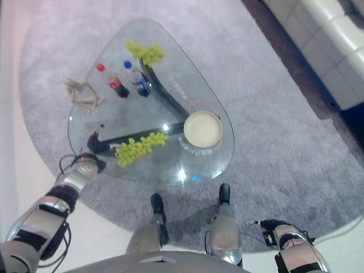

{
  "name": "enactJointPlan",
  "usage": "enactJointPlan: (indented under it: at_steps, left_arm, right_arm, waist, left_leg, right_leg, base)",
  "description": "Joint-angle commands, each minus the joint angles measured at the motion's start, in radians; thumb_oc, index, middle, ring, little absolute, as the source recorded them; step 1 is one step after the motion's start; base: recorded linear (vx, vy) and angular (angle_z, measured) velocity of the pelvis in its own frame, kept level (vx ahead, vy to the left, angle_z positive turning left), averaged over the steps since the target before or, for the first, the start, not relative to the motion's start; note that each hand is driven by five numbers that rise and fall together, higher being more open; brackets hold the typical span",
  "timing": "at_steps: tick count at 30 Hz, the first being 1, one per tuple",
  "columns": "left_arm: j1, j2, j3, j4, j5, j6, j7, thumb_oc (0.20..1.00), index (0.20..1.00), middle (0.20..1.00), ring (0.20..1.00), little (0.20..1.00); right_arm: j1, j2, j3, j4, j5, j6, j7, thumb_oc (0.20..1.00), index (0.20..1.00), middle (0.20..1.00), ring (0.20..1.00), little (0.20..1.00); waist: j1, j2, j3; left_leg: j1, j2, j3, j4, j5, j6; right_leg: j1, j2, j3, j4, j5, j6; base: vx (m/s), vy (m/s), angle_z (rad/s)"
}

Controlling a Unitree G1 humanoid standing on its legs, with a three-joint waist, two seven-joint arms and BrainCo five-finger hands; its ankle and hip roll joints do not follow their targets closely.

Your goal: Pick up fruits into the plate

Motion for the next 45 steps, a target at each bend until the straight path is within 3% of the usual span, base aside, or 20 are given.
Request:
enactJointPlan:
  at_steps: [1, 4, 10, 17, 22, 25, 28, 34, 36, 38, 45]
  left_arm:
    - [-0.093, 0.079, -0.027, 0.048, 0.056, 0.007, 0.041, 1.0, 1.0, 1.0, 1.0, 1.0]
    - [-0.203, 0.115, -0.061, 0.072, 0.047, 0.034, 0.077, 1.0, 1.0, 1.0, 1.0, 1.0]
    - [-0.277, 0.116, -0.08, 0.097, 0.029, 0.043, 0.053, 1.0, 1.0, 1.0, 1.0, 1.0]
    - [-0.334, 0.107, -0.157, 0.11, 0.0, 0.05, -0.088, 1.0, 1.0, 1.0, 1.0, 1.0]
    - [-0.329, 0.091, -0.192, 0.108, -0.04, 0.127, -0.246, 1.0, 1.0, 1.0, 1.0, 1.0]
    - [-0.324, 0.094, -0.217, 0.107, 0.056, 0.179, -0.274, 1.0, 1.0, 1.0, 1.0, 1.0]
    - [-0.322, 0.1, -0.244, 0.108, 0.142, 0.206, -0.254, 1.0, 1.0, 1.0, 1.0, 1.0]
    - [-0.329, 0.095, -0.256, 0.133, 0.185, 0.267, -0.194, 1.0, 1.0, 1.0, 1.0, 1.0]
    - [-0.336, 0.096, -0.255, 0.163, 0.27, 0.342, -0.115, 1.0, 1.0, 1.0, 1.0, 1.0]
    - [-0.335, 0.1, -0.247, 0.203, 0.308, 0.374, 0.004, 1.0, 1.0, 1.0, 1.0, 1.0]
    - [-0.368, 0.112, -0.244, 0.331, 0.468, 0.455, 0.084, 1.0, 1.0, 1.0, 1.0, 1.0]
  right_arm:
    - [-0.009, -0.035, 0.065, -0.004, 0.029, -0.007, -0.002, 1.0, 1.0, 1.0, 1.0, 1.0]
    - [-0.028, -0.049, 0.083, -0.011, 0.035, -0.015, 0.005, 1.0, 1.0, 1.0, 1.0, 1.0]
    - [-0.054, -0.054, 0.099, -0.035, 0.059, -0.026, -0.013, 1.0, 1.0, 1.0, 1.0, 1.0]
    - [-0.11, -0.075, 0.11, -0.067, 0.067, -0.007, -0.026, 1.0, 1.0, 1.0, 1.0, 1.0]
    - [-0.131, -0.085, 0.112, -0.075, 0.069, -0.008, -0.034, 1.0, 1.0, 1.0, 1.0, 1.0]
    - [-0.139, -0.09, 0.109, -0.087, 0.063, -0.002, -0.033, 1.0, 1.0, 1.0, 1.0, 1.0]
    - [-0.149, -0.095, 0.111, -0.088, 0.06, -0.004, -0.03, 1.0, 1.0, 1.0, 1.0, 1.0]
    - [-0.166, -0.1, 0.125, -0.094, 0.07, -0.002, -0.028, 1.0, 1.0, 1.0, 1.0, 1.0]
    - [-0.168, -0.097, 0.13, -0.096, 0.081, -0.003, -0.028, 1.0, 1.0, 1.0, 1.0, 1.0]
    - [-0.168, -0.09, 0.138, -0.098, 0.091, -0.008, -0.029, 1.0, 1.0, 1.0, 1.0, 1.0]
    - [-0.156, -0.072, 0.161, -0.095, 0.121, -0.031, -0.029, 1.0, 1.0, 1.0, 1.0, 1.0]
  waist:
    - [-0.002, -0.008, 0.046]
    - [-0.01, -0.012, 0.096]
    - [-0.022, -0.017, 0.139]
    - [-0.044, -0.016, 0.143]
    - [-0.049, -0.005, 0.143]
    - [-0.051, -0.003, 0.143]
    - [-0.049, -0.002, 0.143]
    - [-0.049, -0.006, 0.143]
    - [-0.049, -0.012, 0.143]
    - [-0.049, -0.021, 0.143]
    - [-0.053, -0.05, 0.143]
  left_leg:
    - [-0.106, -0.039, -0.029, 0.143, -0.088, 0.04]
    - [-0.202, -0.054, -0.05, 0.206, -0.09, 0.045]
    - [-0.271, -0.078, -0.055, 0.262, -0.114, 0.055]
    - [-0.374, -0.074, -0.033, 0.296, -0.115, 0.046]
    - [-0.408, -0.077, -0.028, 0.298, -0.114, 0.044]
    - [-0.411, -0.076, -0.023, 0.3, -0.115, 0.042]
    - [-0.426, -0.072, -0.019, 0.311, -0.115, 0.04]
    - [-0.453, -0.065, -0.019, 0.332, -0.118, 0.035]
    - [-0.462, -0.063, -0.02, 0.338, -0.117, 0.034]
    - [-0.473, -0.061, -0.023, 0.343, -0.116, 0.033]
    - [-0.518, -0.056, -0.035, 0.373, -0.116, 0.028]
  right_leg:
    - [-0.083, 0.04, 0.026, 0.2, -0.128, -0.025]
    - [-0.183, 0.044, 0.032, 0.273, -0.132, -0.027]
    - [-0.256, 0.043, 0.026, 0.308, -0.136, -0.033]
    - [-0.354, 0.047, 0.027, 0.317, -0.128, -0.04]
    - [-0.39, 0.05, 0.026, 0.316, -0.121, -0.042]
    - [-0.393, 0.048, 0.021, 0.316, -0.121, -0.043]
    - [-0.405, 0.044, 0.014, 0.321, -0.121, -0.045]
    - [-0.426, 0.042, 0.008, 0.333, -0.125, -0.049]
    - [-0.434, 0.045, 0.007, 0.337, -0.126, -0.052]
    - [-0.441, 0.048, 0.008, 0.34, -0.127, -0.054]
    - [-0.481, 0.062, 0.016, 0.36, -0.126, -0.064]
  base:
    - [-0.16, -0.044, -0.02]
    - [-0.11, -0.029, -0.01]
    - [-0.03, -0.003, 0.05]
    - [0.0, 0.004, -0.02]
    - [0.01, 0.001, -0.04]
    - [0.0, 0.0, 0.0]
    - [0.0, 0.0, 0.0]
    - [0.0, 0.0, 0.0]
    - [0.0, -0.017, 0.0]
    - [0.0, 0.0, 0.0]
    - [-0.01, -0.044, 0.0]
